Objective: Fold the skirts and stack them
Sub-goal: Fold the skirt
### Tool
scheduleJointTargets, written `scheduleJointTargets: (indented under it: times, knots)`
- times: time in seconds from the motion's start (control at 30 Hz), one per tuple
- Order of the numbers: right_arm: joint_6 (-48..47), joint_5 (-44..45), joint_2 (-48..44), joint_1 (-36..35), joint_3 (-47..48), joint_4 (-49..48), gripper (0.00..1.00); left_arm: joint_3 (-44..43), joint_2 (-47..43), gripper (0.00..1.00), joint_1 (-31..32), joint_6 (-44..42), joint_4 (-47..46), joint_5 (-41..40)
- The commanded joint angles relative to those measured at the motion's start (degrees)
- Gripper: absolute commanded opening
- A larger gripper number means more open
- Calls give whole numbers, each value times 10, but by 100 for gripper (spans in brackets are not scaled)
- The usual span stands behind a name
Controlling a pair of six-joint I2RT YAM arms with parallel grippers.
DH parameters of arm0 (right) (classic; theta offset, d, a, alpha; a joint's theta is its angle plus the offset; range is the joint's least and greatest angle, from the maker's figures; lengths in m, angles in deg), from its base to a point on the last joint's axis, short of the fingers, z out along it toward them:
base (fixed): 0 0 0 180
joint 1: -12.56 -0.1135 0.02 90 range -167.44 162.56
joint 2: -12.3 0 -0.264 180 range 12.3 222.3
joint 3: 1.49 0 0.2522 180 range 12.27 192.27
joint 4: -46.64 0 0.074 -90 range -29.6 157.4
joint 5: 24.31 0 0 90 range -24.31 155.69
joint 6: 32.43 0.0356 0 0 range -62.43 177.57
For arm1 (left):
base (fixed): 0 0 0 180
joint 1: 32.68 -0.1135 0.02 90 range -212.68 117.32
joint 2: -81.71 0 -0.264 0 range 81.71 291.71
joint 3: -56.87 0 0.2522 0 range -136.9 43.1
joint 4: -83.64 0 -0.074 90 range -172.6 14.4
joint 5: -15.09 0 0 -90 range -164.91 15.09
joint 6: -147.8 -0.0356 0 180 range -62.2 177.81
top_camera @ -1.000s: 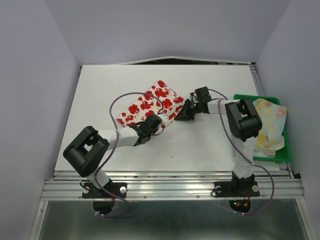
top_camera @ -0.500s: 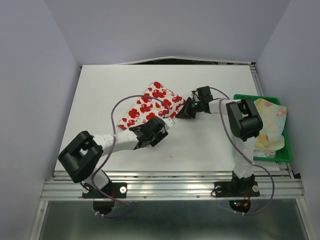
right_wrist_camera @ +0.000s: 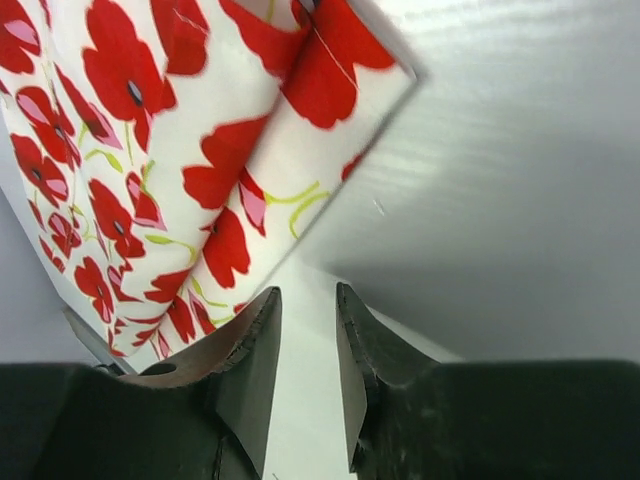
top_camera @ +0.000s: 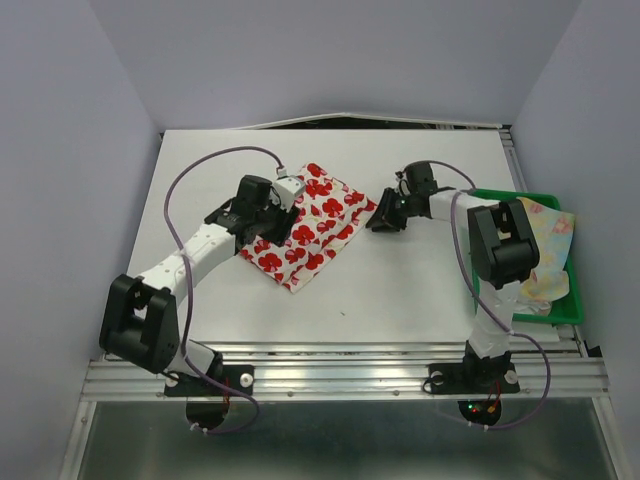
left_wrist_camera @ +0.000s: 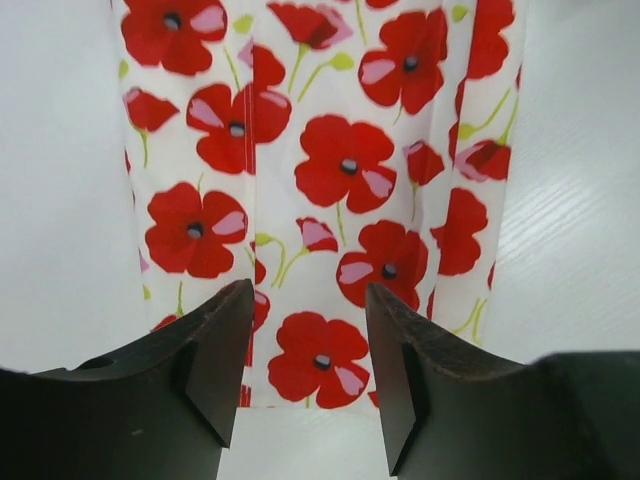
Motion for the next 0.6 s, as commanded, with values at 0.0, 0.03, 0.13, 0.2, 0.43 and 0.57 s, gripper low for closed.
scheduleJointTargets:
  times: [0.0,0.03,0.13,0.2,0.43,0.57]
  knots:
    - [24,0,-36,0,-38,10,34,5,29,58,-26,-29,54,58]
    - [25,-3,-36,0,-44,7,34,6,33,56,-26,-30,55,57]
    - [36,-12,-49,0,-50,-11,31,17,39,52,-25,-27,44,61]
    - [37,-4,-65,-6,-39,-18,31,26,38,52,-27,-11,34,53]
    - [36,34,-16,-43,35,50,32,3,64,55,-95,56,19,50]
    - [25,43,39,-43,70,44,29,-19,83,54,-105,56,26,20]
